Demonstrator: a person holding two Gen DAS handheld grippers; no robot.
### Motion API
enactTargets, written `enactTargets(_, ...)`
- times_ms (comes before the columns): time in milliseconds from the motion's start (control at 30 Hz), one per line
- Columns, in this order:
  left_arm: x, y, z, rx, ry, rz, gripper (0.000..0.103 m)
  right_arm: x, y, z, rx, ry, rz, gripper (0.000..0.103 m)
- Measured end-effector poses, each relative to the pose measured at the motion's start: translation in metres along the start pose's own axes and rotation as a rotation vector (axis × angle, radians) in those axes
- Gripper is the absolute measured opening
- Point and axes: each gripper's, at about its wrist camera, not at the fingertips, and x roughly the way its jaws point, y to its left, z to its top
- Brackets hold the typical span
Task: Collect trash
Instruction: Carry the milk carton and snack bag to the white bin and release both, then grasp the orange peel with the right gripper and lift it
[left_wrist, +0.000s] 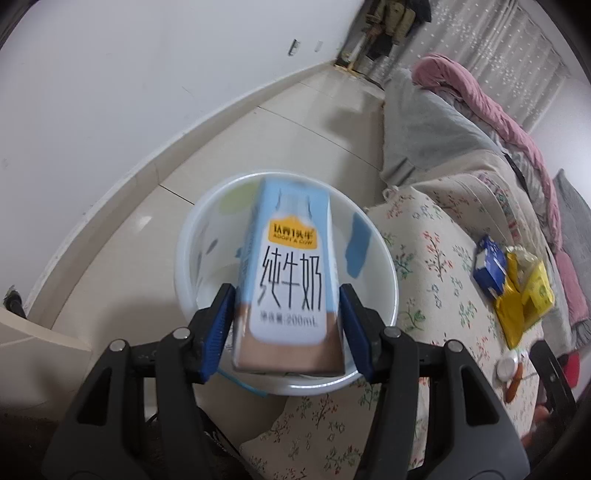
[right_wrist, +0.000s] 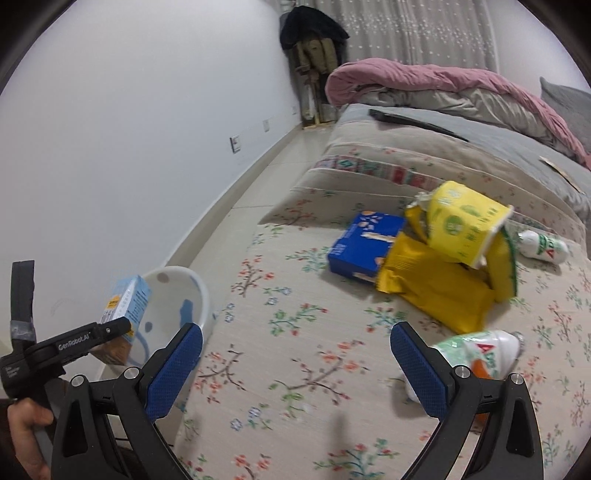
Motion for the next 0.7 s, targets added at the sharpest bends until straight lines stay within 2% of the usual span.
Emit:
enactTargets(33, 0.0, -0.001, 0.0, -0.001, 0.0, 0.01, 0.075, -0.002, -0.003, -0.001, 0.002, -0.002, -0.005, 0.103)
enactTargets(100, -0.004, -0.001, 0.0, -0.011, -0.02, 0.03, 0.09, -0.007, -0.008, -0.002, 0.007, -0.007, -0.015, 0.103)
enactTargets(133, -0.006, -0.001, 0.0, -0.012, -0.028, 0.036, 0.093, -0.008, -0.01, -0.003, 0.009, -0.009, -0.018, 0.103)
enactTargets(400, -0.004, -0.01, -0.003, 0.009, -0.005, 0.099, 0.097, -0.021, -0.035, -0.005, 0.051, -0.026, -0.055, 0.103)
enactTargets(533, -0.006, -0.022, -0.006, 0.05, -0.015, 0.111, 0.102, -0.027, -0.049, -0.006, 0.076, -0.028, -0.078, 0.103)
enactTargets(700, -0.005, -0.037, -0.009, 0.075, -0.004, 0.112, 0.102, -0.032, -0.068, -0.01, 0.11, -0.026, -0.105, 0.103)
